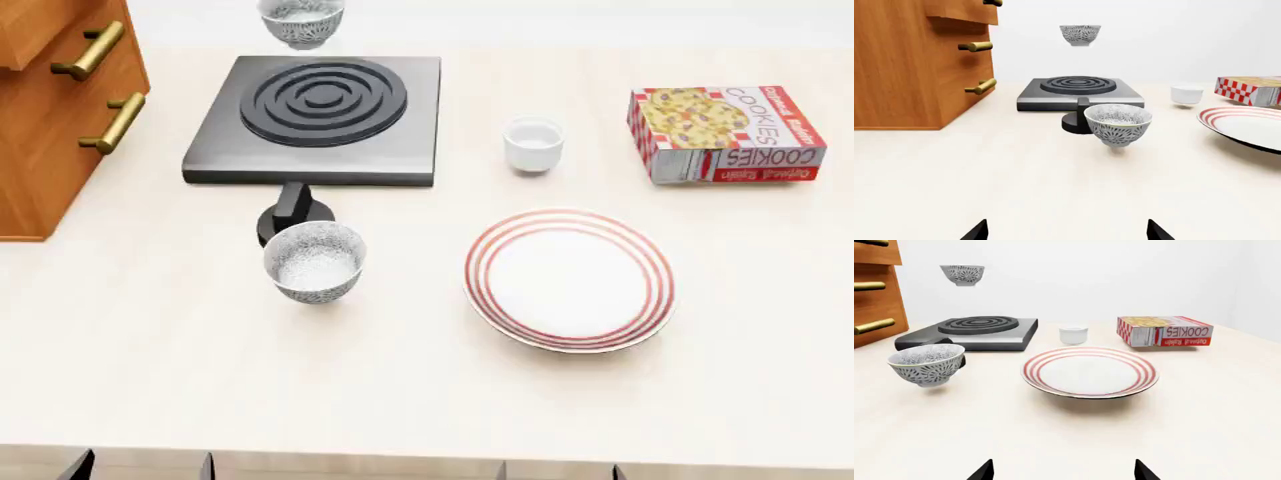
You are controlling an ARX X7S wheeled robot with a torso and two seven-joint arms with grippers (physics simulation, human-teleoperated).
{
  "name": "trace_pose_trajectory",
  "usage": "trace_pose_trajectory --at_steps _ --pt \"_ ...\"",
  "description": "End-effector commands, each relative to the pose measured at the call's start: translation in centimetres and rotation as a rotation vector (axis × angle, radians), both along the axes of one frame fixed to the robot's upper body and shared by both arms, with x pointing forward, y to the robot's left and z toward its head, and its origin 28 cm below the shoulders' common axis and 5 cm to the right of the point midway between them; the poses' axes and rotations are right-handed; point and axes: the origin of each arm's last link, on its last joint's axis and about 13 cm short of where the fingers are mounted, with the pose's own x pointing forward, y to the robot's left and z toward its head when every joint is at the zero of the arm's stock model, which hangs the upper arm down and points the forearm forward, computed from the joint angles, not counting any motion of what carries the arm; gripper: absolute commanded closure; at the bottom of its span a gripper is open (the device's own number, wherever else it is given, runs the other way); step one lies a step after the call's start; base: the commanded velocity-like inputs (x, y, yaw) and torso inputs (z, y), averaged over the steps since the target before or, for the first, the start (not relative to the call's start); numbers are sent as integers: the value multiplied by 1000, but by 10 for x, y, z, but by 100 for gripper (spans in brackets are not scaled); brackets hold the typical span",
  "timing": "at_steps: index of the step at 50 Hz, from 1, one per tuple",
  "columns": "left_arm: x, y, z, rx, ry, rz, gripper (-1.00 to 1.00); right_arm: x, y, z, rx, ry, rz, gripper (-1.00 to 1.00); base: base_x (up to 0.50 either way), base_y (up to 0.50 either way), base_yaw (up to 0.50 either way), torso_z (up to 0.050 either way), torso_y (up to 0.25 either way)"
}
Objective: Pick the akita bowl on the stove and place it on the plate.
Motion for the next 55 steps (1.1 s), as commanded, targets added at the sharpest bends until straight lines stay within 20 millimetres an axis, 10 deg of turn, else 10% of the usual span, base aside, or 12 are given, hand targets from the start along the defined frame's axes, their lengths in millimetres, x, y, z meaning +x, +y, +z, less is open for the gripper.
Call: trace_pose_trajectory --at_steps 1,40,55 --pt "0 0 0 -1 2 0 -100 0 0 0 0 -1 -1 -100 0 0 0 0 0" --pt "0 -1 0 10 27 16 -100 3 1 9 36 -18 18 -100 0 0 0 0 0" --pt "0 -1 0 9 26 18 -100 57 27 138 -4 -243 98 -100 0 0 0 0 0"
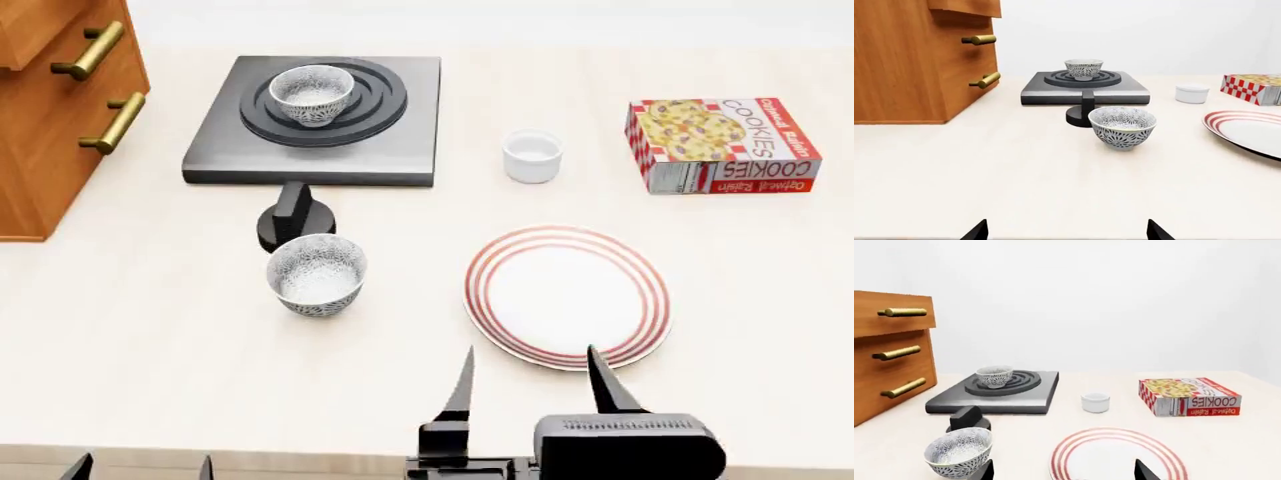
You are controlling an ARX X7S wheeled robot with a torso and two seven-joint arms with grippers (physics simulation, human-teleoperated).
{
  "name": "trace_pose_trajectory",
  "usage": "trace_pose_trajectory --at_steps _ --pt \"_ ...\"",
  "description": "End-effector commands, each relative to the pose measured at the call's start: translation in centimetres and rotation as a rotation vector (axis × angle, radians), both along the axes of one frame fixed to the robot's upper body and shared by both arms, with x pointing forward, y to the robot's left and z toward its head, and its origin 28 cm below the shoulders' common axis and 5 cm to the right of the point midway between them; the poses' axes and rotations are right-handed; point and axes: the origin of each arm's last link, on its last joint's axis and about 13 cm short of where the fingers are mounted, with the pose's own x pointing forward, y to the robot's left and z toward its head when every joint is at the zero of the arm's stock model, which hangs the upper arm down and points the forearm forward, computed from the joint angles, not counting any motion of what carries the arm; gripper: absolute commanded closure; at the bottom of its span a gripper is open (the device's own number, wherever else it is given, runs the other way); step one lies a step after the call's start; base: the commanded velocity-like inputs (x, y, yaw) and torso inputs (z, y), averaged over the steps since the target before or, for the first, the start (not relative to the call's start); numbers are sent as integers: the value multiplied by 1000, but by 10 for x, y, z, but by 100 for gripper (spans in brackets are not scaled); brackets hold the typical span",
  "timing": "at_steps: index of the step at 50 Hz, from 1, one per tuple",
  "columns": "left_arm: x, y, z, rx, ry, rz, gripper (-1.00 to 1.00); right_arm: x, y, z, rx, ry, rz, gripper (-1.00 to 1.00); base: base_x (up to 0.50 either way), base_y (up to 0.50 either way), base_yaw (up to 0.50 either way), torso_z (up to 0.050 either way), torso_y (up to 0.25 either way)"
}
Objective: Pick the akita bowl on the stove and place it on the plate.
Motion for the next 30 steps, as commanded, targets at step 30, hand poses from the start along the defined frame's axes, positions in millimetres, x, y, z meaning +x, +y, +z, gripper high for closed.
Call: trace_pose_trajectory --at_steps 30 --pt "1 0 -3 8 3 3 -100 15 -67 181 24 -124 -72 -100 0 0 0 0 0"
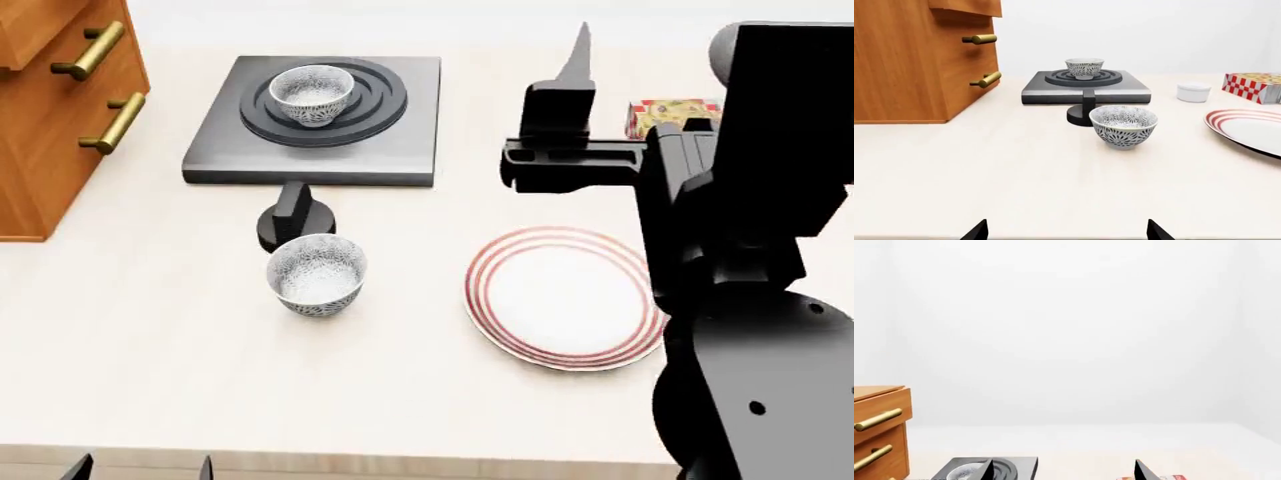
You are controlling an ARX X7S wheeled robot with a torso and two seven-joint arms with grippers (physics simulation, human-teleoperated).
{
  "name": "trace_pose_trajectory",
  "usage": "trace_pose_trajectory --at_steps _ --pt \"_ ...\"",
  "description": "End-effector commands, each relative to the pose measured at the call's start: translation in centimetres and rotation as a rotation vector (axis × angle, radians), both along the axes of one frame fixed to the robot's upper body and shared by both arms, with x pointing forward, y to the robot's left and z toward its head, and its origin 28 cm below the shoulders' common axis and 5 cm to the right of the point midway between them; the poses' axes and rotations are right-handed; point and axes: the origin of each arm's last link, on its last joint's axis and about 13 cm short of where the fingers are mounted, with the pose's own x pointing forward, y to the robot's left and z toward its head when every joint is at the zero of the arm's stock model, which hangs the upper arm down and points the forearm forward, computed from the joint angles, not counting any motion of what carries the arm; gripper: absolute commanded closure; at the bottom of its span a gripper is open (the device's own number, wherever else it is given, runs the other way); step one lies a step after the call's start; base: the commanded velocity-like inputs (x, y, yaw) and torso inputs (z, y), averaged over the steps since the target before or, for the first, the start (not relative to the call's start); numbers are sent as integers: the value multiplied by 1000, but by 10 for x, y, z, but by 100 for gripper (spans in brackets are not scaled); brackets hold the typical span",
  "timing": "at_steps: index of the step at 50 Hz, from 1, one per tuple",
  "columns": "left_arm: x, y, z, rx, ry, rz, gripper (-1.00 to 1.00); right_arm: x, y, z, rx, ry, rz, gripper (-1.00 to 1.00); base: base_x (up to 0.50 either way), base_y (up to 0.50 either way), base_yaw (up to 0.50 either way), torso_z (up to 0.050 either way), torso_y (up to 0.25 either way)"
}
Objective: Pick the akita bowl on the stove and place it on the plate.
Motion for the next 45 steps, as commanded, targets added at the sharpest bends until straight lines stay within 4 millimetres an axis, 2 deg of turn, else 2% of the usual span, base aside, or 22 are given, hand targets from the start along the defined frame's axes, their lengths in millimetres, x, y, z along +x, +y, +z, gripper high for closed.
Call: trace_pose_trajectory --at_steps 1,13,45 --pt "1 0 -2 4 2 0 -100 -23 -23 -10 23 12 -29 -100 0 0 0 0 0" --pt "0 0 0 4 2 3 -100 -25 -27 -34 -23 30 -60 -100 0 0 0 0 0" --pt "1 1 -1 2 8 11 -100 -25 -27 -43 -75 37 -60 -100 0 0 0 0 0"
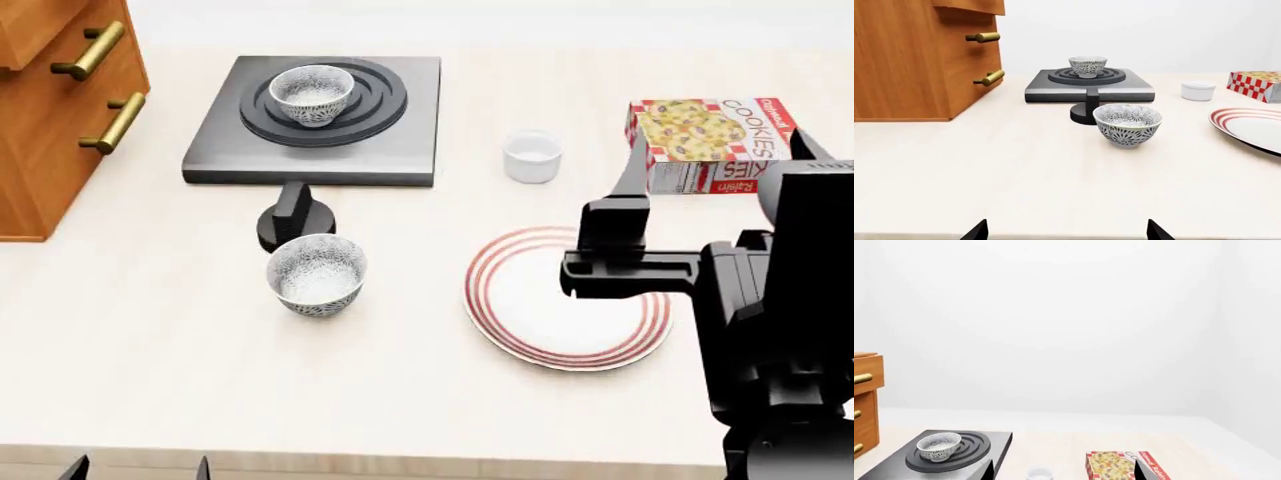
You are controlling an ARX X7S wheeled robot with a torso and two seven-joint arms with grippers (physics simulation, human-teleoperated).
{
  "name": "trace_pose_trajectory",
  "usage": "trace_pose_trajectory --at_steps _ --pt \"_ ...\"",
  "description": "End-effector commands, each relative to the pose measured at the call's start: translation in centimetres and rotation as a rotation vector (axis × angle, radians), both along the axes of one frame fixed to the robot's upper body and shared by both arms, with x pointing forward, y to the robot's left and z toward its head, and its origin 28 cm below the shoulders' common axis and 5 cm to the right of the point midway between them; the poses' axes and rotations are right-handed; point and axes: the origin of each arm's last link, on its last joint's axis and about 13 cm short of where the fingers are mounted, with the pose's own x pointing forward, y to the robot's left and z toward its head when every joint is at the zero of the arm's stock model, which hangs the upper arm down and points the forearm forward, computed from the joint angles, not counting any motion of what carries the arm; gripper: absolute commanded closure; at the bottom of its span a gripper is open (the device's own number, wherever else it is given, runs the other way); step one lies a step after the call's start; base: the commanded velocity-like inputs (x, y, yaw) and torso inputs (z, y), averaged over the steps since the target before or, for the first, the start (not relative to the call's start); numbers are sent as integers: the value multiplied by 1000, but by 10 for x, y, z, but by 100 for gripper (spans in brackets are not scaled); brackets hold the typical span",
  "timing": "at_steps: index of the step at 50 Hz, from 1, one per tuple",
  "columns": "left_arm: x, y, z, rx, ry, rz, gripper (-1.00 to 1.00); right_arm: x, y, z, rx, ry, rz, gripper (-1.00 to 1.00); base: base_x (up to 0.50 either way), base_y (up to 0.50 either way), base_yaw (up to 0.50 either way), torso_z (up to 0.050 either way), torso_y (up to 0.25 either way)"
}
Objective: Pick the akita bowl on the stove and place it on the plate.
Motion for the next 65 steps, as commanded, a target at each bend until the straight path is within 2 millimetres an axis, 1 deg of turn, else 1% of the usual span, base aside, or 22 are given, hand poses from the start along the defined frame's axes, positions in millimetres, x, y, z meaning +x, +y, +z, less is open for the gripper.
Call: trace_pose_trajectory --at_steps 1,9,13,14,15,18,20,23,24,27,30,31,34,38,39,44,50,51,53,54,58,65 --pt "0 0 0 0 2 0 -100 0 -1 -2 -5 1 1 -100 0 0 0 0 0" --pt "2 0 -1 -11 15 -4 -100 0 0 -2 -10 -5 2 -100 0 0 0 0 0" --pt "2 -2 6 47 -14 -36 -100 0 0 -3 -12 -4 1 -100 0 0 0 0 0" --pt "2 -3 9 39 -15 -31 -100 0 0 -3 -18 -2 2 -100 0 0 0 0 0" --pt "3 -2 11 68 -25 -30 -100 0 0 -3 -19 -1 1 -100 0 0 0 0 0" --pt "7 -2 14 74 -29 -27 -100 0 0 -3 -15 -2 0 -100 0 0 0 0 0" --pt "11 -4 31 53 -36 -25 -100 0 0 -3 -15 -1 -2 -100 0 0 0 0 0" --pt "15 -5 43 61 -47 -25 -100 0 0 -3 -17 0 -3 -100 0 0 0 0 0" --pt "17 -5 51 58 -49 -20 -100 1 0 -3 -13 -2 -4 -100 0 0 0 0 0" --pt "21 -5 64 55 -51 -13 -100 1 0 -4 -15 -1 -1 -100 0 0 0 0 0" --pt "27 -4 73 45 -29 -9 -100 0 0 -3 -16 -1 -2 -100 0 0 0 0 0" --pt "27 -4 73 45 -29 -9 -100 0 0 -3 -16 -1 -2 -100 0 0 0 0 0" --pt "38 -4 87 41 0 -9 -100 0 1 -4 -28 0 7 -100 0 0 0 0 0" --pt "46 -4 99 40 18 -13 -100 0 1 -4 -24 2 2 -100 0 0 0 0 0" --pt "52 -4 104 30 37 -5 -100 1 0 -5 -24 2 2 -100 0 0 0 0 0" --pt "70 -4 117 28 78 1 -100 1 0 -6 -23 5 3 -100 0 0 0 0 0" --pt "82 -6 125 46 88 -2 -100 1 0 -6 -21 5 2 -100 0 0 0 0 0" --pt "86 -5 131 50 91 1 -100 1 0 -6 -22 6 3 -100 0 0 0 0 0" --pt "91 -5 134 40 96 7 -100 1 0 -6 -22 7 3 -100 0 0 0 0 0" --pt "94 -4 139 32 99 13 -100 0 0 -5 -23 7 3 -100 0 0 0 0 0" --pt "101 -4 147 31 103 20 -100 1 0 -6 -21 9 3 -100 0 0 0 0 0" --pt "104 -4 150 35 118 26 -100 1 0 -5 -21 10 3 -100 0 0 0 0 0"
